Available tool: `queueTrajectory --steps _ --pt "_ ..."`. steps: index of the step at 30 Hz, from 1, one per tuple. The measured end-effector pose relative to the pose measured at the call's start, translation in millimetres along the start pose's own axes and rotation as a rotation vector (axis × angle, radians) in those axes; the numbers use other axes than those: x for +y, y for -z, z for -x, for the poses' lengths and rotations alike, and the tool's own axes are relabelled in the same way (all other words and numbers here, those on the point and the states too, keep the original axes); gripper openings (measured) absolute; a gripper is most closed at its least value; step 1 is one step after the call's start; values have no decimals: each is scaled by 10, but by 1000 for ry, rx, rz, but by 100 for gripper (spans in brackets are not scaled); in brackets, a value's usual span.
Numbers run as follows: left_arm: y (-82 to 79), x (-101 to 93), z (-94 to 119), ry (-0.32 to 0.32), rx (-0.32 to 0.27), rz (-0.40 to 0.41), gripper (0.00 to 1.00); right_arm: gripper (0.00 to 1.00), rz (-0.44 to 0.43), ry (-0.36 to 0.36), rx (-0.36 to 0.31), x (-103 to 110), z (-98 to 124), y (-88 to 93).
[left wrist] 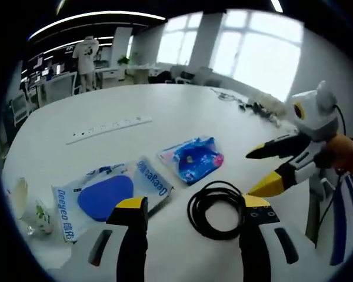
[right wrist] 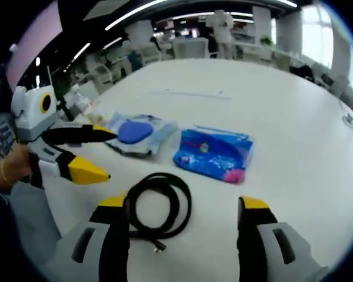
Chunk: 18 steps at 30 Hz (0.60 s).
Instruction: Arrange the tabletop items into an orderly group along one side of the table until the central work area is clear of visible clutter.
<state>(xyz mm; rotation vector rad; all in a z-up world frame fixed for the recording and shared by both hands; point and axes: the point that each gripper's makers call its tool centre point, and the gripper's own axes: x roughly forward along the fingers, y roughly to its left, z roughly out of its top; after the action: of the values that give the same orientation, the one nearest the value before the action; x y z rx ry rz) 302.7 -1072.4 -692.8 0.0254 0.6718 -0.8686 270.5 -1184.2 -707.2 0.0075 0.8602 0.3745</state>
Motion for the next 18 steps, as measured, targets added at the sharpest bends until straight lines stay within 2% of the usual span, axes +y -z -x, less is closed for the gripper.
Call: queueTrajectory --steps 10,18 --pt "280 -31 -54 0 39 28 56 66 4 -19 -4 163 -83 119" --pt "440 -98 -132 4 54 66 44 56 -6 -4 -17 192 -158 212"
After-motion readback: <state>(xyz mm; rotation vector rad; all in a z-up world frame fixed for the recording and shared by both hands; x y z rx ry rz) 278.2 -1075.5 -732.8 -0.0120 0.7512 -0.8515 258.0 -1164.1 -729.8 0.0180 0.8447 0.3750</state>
